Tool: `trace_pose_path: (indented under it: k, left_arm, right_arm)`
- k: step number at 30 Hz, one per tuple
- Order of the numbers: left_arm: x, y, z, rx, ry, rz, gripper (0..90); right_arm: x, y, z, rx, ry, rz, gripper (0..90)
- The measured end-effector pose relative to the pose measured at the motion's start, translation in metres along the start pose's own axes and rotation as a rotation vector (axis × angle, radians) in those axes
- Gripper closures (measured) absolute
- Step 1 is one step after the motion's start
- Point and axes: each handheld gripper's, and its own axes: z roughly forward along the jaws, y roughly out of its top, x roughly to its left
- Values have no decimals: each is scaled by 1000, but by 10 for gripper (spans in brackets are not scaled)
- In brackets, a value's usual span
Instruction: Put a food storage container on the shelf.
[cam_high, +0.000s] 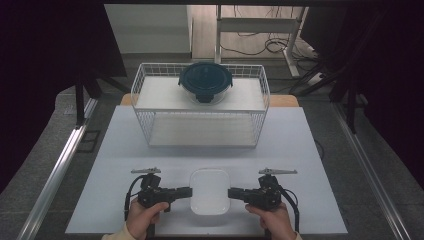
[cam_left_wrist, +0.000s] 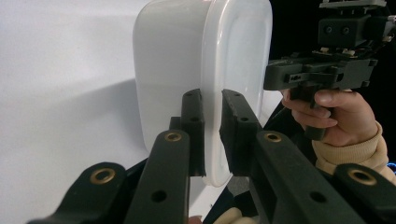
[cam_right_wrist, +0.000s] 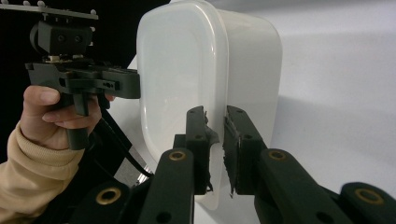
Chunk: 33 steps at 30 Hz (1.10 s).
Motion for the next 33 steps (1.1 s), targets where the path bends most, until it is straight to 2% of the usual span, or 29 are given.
trace_pose_path:
  k: [10,15,20,29,33]
  left_arm:
    - [-5,11,-5,-18,7,50,799]
    - [-11,28,-11,-29,11,96,799]
    - [-19,46,-17,-56,10,135,799]
    - [-37,69,-33,-109,27,208,798]
    - [-42,80,-38,-130,29,229,797]
  right_arm:
    - [7,10,-3,-24,-10,-49,800]
    - [12,21,-5,-48,-8,-77,800]
    - [21,39,-12,-87,-14,-126,801]
    - [38,65,-20,-134,-12,-198,800]
    - [46,78,-24,-150,-13,-228,800]
